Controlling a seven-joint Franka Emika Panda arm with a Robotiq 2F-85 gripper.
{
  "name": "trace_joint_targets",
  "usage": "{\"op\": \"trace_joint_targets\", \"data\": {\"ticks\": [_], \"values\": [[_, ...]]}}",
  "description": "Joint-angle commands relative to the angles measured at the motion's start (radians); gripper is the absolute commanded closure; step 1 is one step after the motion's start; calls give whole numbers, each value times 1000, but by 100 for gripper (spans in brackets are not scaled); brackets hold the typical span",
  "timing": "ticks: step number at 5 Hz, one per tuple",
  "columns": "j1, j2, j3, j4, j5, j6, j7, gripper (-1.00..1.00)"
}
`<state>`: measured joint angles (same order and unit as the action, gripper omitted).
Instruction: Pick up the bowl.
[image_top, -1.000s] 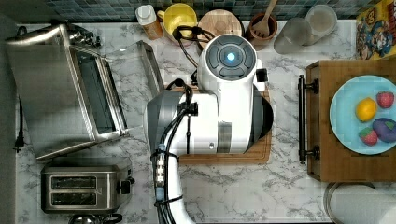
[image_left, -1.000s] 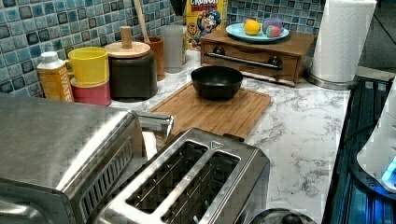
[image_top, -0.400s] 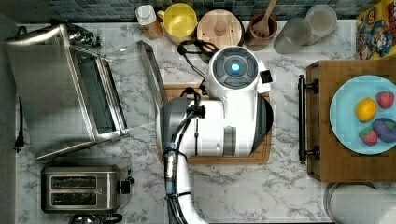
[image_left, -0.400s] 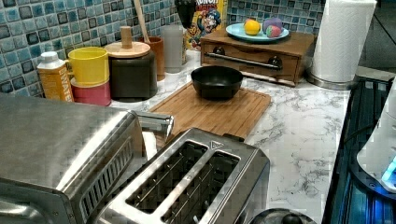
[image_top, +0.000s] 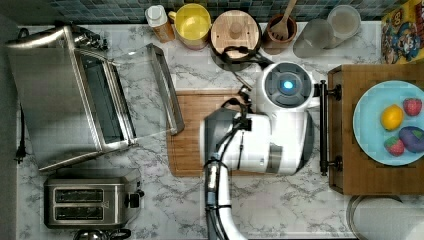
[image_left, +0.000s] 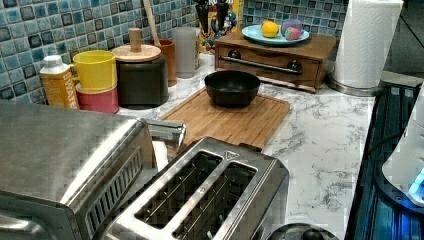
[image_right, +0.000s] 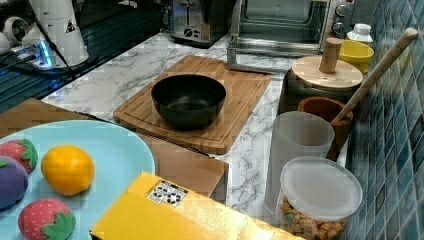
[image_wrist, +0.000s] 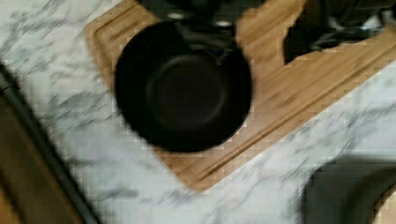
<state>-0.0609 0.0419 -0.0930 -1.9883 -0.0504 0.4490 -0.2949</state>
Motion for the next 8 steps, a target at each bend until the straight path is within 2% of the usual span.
{"op": "trace_joint_targets", "data": {"ticks": [1, 5, 7, 8], "values": [[-76, -70, -55, -80, -49, -5, -52, 0], [-152, -44, -108, -236, 32, 153, -353, 0], [-162, -24, -136, -284, 87, 234, -437, 0], [-172, -37, -123, -337, 145, 309, -504, 0]]}}
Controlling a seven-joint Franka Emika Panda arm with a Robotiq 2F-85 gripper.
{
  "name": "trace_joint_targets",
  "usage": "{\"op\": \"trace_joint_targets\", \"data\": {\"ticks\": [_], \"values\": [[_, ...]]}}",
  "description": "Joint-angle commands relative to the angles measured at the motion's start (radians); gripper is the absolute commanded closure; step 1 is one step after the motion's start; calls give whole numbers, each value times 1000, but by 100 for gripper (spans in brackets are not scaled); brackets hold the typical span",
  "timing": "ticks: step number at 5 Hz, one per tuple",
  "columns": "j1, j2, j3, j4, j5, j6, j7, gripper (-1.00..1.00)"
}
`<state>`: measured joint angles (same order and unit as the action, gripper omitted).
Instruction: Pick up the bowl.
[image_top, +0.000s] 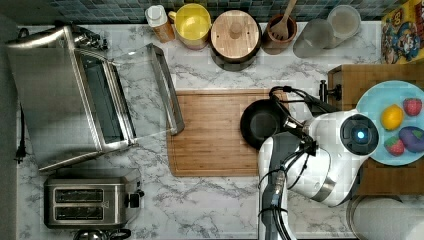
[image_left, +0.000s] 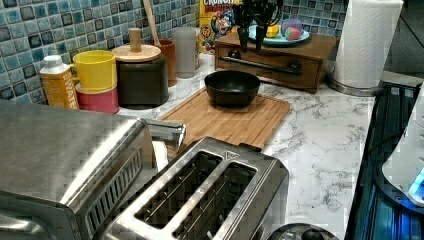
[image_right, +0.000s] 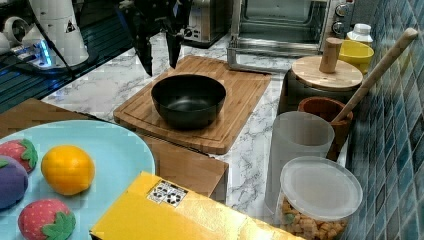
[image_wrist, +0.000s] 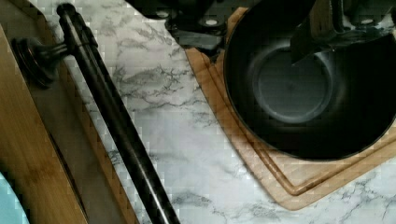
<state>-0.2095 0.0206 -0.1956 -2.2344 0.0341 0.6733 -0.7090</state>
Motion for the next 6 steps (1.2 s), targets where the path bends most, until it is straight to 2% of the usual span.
{"op": "trace_joint_targets", "data": {"ticks": [1, 3, 5, 6], "values": [[-20, -2, -22, -123, 83, 118, -90, 0], [-32, 61, -27, -135, 212, 194, -126, 0], [-37, 88, -14, -145, 224, 276, -99, 0], [-35, 86, -18, -147, 265, 292, -94, 100]]}}
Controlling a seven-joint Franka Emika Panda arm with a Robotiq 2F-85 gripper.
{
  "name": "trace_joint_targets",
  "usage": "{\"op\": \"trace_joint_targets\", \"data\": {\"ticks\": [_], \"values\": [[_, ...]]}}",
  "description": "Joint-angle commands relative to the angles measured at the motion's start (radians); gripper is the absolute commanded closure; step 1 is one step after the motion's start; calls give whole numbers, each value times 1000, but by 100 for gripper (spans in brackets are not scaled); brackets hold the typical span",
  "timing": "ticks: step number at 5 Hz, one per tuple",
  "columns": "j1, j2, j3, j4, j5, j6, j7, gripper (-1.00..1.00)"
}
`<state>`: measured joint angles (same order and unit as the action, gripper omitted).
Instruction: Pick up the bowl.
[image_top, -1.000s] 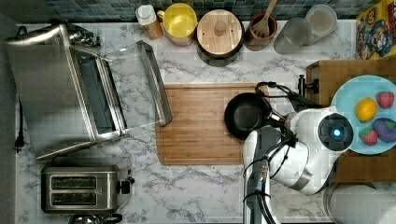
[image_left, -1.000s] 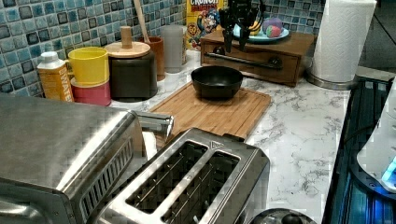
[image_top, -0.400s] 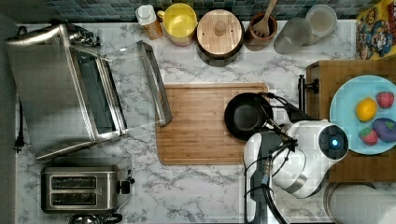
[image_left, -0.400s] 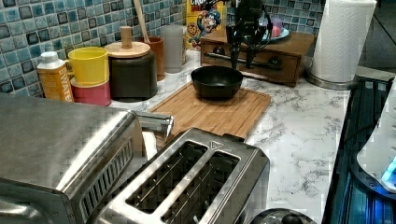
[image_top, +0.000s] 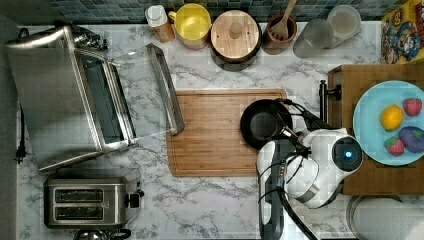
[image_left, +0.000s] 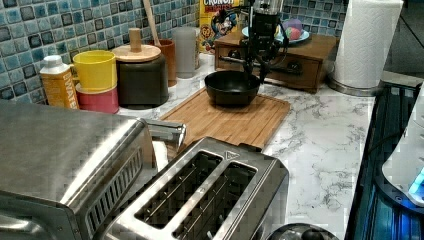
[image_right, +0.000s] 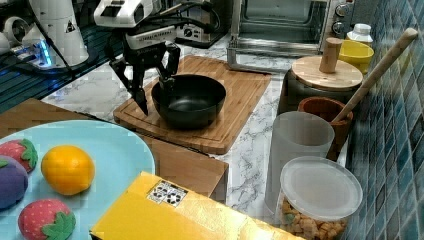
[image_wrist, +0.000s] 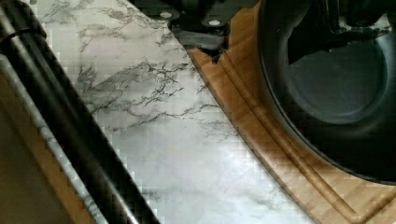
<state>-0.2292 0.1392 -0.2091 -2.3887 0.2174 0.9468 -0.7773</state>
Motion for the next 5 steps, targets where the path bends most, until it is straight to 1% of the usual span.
{"op": "trace_joint_targets", "data": {"ticks": [1, 3, 4, 5], "values": [[-10, -20, -4, 26, 85, 8, -16, 100], [16, -13, -20, 47, 3, -45, 61, 100], [30, -92, -1, 41, -25, -20, 104, 100], [61, -148, 22, 103, -111, -59, 183, 100]]}}
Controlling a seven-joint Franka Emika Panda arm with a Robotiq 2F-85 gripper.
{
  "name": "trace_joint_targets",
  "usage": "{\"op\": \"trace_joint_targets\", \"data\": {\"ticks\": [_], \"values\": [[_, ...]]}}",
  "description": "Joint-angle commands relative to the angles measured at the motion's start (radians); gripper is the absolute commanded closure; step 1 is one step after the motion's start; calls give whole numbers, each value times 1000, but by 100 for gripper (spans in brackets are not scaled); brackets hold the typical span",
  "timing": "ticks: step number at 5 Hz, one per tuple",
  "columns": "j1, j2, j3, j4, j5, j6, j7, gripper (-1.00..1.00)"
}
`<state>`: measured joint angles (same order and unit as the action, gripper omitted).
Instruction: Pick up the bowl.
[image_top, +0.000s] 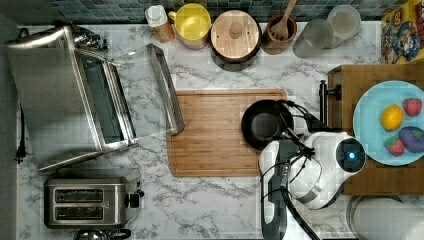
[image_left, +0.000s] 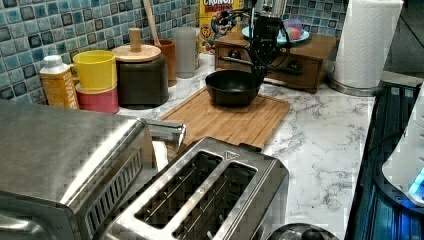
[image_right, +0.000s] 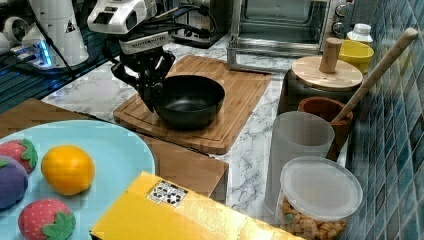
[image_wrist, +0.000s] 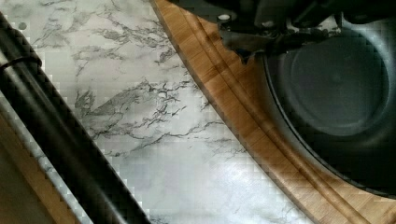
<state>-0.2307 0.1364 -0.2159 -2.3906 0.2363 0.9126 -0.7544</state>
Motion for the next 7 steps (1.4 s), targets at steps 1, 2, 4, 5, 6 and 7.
{"op": "trace_joint_targets", "data": {"ticks": [1, 2, 4, 5, 6, 7], "values": [[72, -158, 57, 193, -151, -109, 197, 100], [88, -191, 88, 250, -198, -135, 256, 100], [122, -214, 206, 376, -301, -280, 263, 100], [150, -228, 239, 406, -302, -355, 238, 100], [155, -232, 272, 420, -302, -392, 227, 100], [151, -240, 284, 422, -317, -408, 262, 100]]}}
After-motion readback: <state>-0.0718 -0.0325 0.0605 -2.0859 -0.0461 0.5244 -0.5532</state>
